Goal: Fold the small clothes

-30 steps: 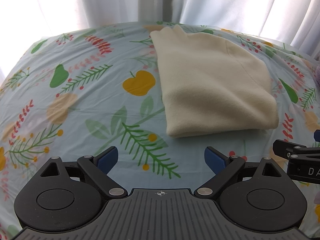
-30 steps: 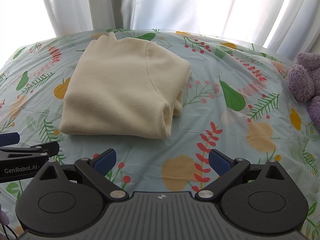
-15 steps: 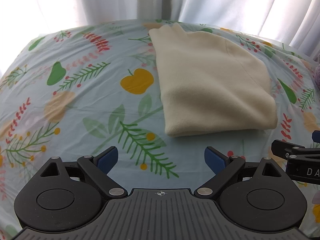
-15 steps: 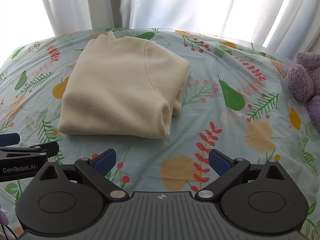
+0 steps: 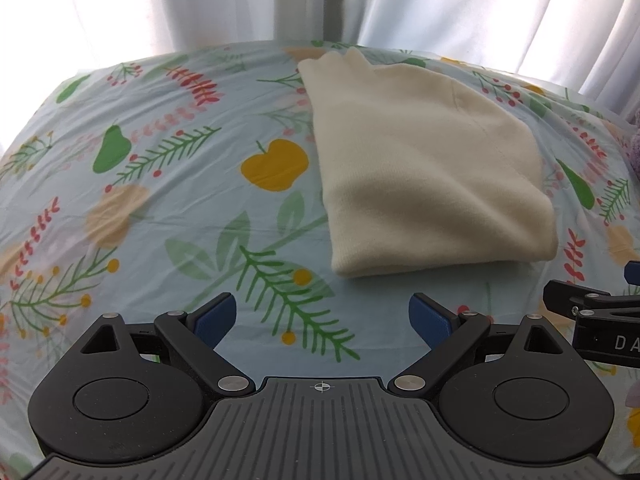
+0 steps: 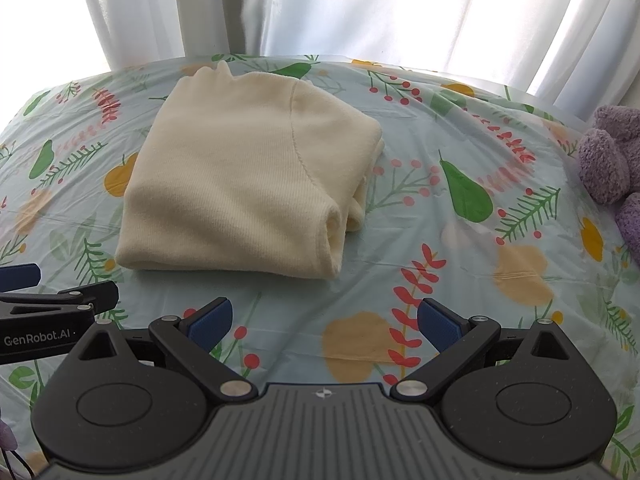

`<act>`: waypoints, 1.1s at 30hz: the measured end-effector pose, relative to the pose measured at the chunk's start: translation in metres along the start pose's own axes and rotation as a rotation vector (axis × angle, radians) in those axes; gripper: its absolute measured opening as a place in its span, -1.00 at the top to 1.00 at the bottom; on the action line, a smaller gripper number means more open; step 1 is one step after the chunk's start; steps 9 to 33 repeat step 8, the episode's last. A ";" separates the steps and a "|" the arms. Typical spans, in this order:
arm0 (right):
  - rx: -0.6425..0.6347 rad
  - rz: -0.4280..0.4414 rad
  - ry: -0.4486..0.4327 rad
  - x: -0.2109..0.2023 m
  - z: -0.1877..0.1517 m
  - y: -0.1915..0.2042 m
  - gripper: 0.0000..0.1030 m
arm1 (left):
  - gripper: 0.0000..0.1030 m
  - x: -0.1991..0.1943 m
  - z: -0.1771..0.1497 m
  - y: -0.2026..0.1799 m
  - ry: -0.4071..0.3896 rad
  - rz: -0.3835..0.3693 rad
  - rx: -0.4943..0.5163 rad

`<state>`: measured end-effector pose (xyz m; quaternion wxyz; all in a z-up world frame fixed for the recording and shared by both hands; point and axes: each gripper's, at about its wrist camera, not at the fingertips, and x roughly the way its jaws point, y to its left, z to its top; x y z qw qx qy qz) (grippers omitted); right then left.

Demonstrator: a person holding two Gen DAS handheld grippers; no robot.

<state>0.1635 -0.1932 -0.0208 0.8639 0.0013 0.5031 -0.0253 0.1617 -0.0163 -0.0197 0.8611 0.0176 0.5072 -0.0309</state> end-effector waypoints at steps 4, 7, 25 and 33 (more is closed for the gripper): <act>0.000 0.001 -0.001 0.001 0.000 0.000 -0.92 | -0.88 0.002 0.001 0.002 0.016 0.003 -0.015; -0.002 0.000 -0.001 0.002 0.000 0.000 -0.92 | -0.88 0.002 0.002 0.003 0.015 0.004 -0.015; -0.002 0.001 -0.002 0.002 0.000 -0.001 -0.92 | -0.88 0.002 0.001 0.002 0.016 0.005 -0.013; -0.002 0.001 -0.002 0.002 0.000 -0.001 -0.92 | -0.88 0.002 0.001 0.002 0.016 0.005 -0.013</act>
